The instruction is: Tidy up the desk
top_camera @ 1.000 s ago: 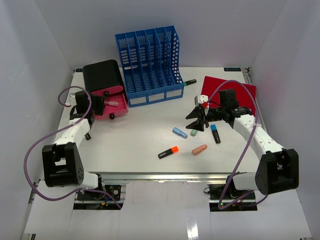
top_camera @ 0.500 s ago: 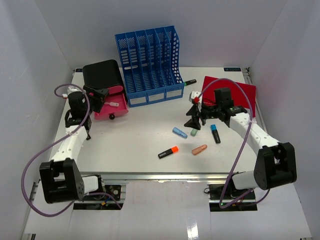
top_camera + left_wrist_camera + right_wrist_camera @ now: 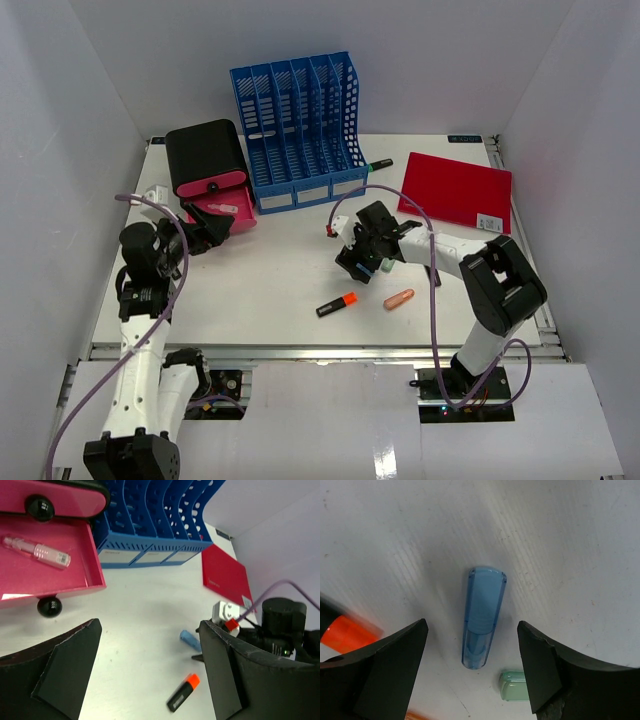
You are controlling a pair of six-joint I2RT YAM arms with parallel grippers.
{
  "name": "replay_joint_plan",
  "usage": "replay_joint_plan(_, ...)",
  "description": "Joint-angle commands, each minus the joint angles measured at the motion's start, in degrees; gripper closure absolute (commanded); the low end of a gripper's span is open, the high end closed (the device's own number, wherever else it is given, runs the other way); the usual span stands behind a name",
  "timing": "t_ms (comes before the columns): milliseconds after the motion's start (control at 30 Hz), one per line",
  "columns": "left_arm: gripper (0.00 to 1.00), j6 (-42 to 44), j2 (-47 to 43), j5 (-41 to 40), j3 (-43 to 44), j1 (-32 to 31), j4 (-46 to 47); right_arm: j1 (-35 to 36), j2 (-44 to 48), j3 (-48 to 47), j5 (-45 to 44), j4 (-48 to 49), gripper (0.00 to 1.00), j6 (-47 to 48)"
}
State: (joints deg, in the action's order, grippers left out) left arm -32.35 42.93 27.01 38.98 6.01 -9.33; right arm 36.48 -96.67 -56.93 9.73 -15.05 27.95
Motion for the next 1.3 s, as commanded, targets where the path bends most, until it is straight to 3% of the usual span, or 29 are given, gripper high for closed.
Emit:
replay_joint_plan(0,0.1,4.2,-5.9,0.6,-2.1,0.3,-5.7,0.6,-2.8,-5.4,-4.7,-2.1,0.25,-1.7)
replay_joint_plan(167,0.1,4.3,-9.6,-1.1,-2.4,0.3,-8.3,0.6,-5.9,-6.6,-3.5,-3.7,0.41,-1.2)
replay_joint_plan(500,0.1,4.5,-13.2,-3.9,-0.6,0.3,-12.6,0.8,-6.9,-9.6,4.3,-7.2,0.85,3.1)
replay_joint_plan(600,0.1,2.3,-14.3,-4.3,-1.1,0.3,-12.1,2.3,-7.6,-14.8,7.6,-11.7,0.89,9.7)
replay_joint_plan(733,0.1,0.3,-16.3,-4.8,-2.9,0.3,-11.4,6.8,-11.1,-28.5,9.8,-17.5,0.92,17.6)
replay_joint_plan(867,0.1,-0.3,-18.2,-6.5,-2.8,0.3,-13.2,14.1,-17.1,-42.6,5.3,-16.5,0.92,23.3)
replay_joint_plan(1100,0.1,-1.5,-22.2,-10.6,-1.4,0.3,-17.3,19.1,-33.0,-70.1,-3.3,-6.2,0.92,26.9)
replay_joint_plan(1267,0.09,-0.8,-25.0,-13.6,-0.3,0.3,-21.1,20.5,-36.1,-70.9,-4.5,9.9,0.92,24.5)
